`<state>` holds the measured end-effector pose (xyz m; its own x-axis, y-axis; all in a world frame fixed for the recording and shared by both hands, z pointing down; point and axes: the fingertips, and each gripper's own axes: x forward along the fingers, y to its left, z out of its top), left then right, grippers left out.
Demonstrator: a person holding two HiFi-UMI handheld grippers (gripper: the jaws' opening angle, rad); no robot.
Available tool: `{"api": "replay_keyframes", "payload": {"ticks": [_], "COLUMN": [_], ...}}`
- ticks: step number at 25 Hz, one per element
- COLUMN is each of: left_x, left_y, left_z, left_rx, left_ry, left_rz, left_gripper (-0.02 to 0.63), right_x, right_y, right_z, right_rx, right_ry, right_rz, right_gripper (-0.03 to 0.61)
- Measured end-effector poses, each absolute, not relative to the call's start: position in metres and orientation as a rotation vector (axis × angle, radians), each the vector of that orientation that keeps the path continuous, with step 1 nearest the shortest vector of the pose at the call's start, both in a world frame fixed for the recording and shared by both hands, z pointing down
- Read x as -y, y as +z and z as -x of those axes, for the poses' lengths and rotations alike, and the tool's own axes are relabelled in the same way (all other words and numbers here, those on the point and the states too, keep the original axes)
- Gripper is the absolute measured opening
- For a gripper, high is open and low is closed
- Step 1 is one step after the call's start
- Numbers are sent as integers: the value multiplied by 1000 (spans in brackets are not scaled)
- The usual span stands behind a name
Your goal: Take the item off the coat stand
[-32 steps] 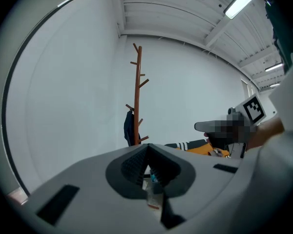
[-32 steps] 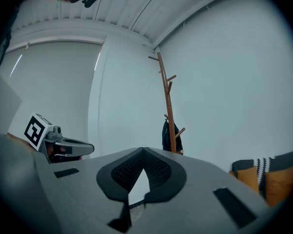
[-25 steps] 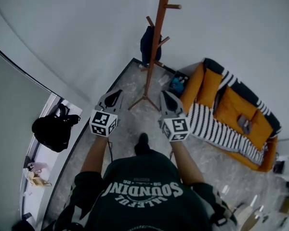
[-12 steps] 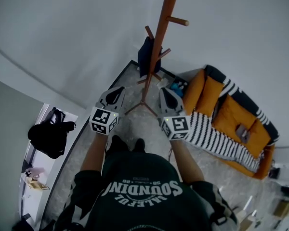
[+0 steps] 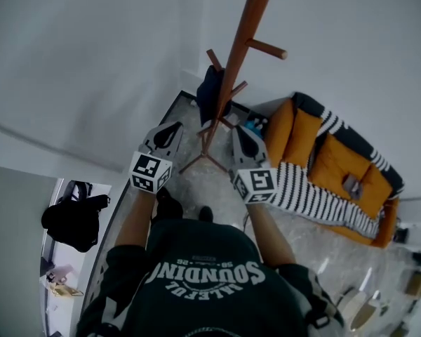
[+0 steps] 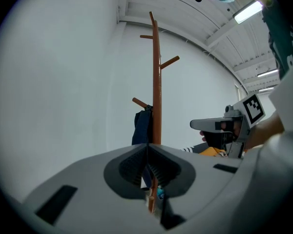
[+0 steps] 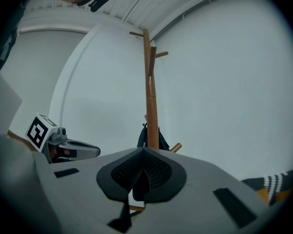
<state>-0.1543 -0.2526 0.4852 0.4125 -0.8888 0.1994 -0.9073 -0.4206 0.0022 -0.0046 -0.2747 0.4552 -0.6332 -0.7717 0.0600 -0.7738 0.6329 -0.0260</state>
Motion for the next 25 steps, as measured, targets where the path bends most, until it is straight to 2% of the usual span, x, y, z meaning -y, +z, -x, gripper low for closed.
{"api": "replay_keyframes", "payload": {"ticks": [14,18,22,25], "left_x": [284,281,277,275], "left_y": [494,495,496,498], "left_z": [156,153,153,150], "left_rx": [1509,1491,1508,1491], "left_ry": [250,238,226,232], "left_rz": [-2613,-2613,-2612,-2612], "left_gripper": [7,167,222,224], "right_x": [286,278,272,268], "right_y": [460,463,468,470], "right_z": [12,10,8,6], "right_rx": [2734,2727,2721,2725], "right_ry": [71,72,88,93], "right_rz": [-1378,-1364,-1352,-1354], "right_gripper": [0,0,0,0]}}
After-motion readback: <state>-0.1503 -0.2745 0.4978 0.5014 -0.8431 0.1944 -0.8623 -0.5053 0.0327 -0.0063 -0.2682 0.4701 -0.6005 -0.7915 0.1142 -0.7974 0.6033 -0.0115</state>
